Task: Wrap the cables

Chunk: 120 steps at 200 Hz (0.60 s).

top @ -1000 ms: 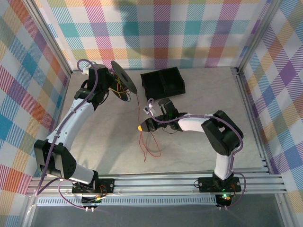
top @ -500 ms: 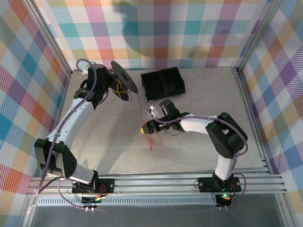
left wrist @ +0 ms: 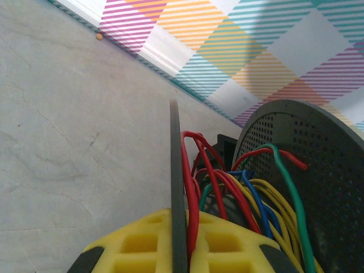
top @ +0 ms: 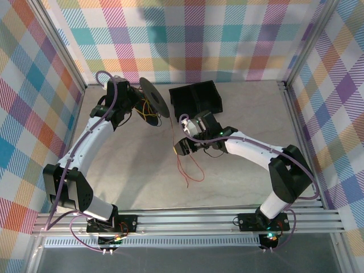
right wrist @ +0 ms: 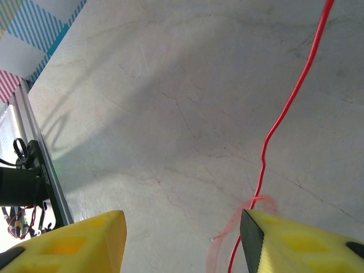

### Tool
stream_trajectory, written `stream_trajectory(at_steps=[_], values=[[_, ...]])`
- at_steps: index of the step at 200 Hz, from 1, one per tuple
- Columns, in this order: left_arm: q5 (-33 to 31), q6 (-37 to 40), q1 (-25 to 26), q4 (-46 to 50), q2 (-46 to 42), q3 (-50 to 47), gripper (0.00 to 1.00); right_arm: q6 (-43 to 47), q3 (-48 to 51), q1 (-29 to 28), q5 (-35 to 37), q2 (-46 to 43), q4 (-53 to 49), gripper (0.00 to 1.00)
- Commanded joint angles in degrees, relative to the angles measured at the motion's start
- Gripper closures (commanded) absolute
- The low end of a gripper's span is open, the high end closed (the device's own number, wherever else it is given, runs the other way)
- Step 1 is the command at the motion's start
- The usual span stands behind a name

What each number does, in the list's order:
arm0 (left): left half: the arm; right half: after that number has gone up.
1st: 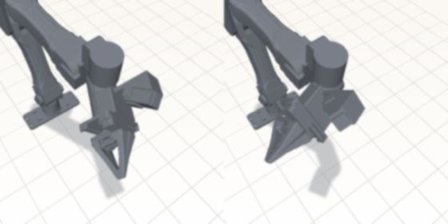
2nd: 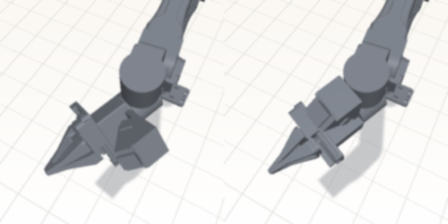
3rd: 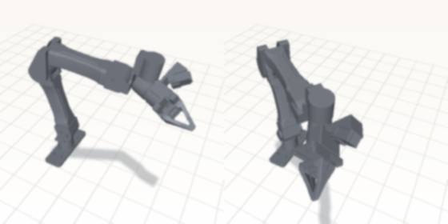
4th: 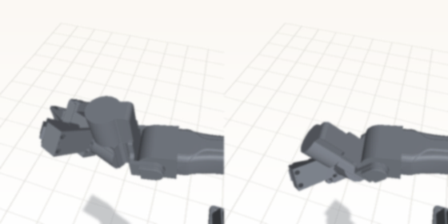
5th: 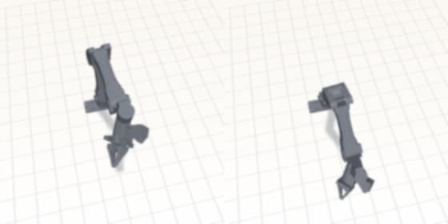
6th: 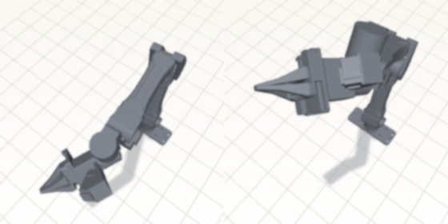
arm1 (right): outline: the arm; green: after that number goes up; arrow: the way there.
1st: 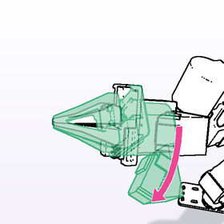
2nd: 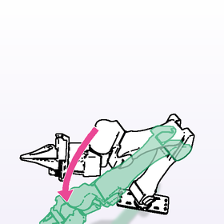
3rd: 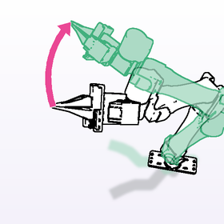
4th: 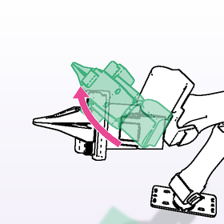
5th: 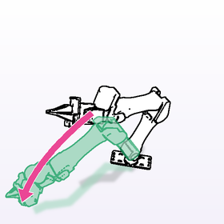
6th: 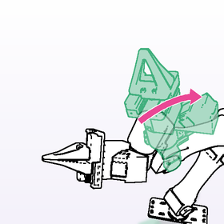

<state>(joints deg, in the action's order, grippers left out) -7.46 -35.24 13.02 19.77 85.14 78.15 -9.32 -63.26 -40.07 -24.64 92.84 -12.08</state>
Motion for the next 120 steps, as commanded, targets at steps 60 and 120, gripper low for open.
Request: stream_trajectory(at_steps=[60,120], values=[[1.3,0.7,-0.6,-1.9,-2.4,2.7,1.0,1.7,3.3,2.4,2.8,-4.2,-7.2,0.34],[-0.8,0.9,-0.6,-0.8,-2.1,2.2,1.0,-4.9,13.9,2.5,12.7,-20.9,-10.3,0.28]])
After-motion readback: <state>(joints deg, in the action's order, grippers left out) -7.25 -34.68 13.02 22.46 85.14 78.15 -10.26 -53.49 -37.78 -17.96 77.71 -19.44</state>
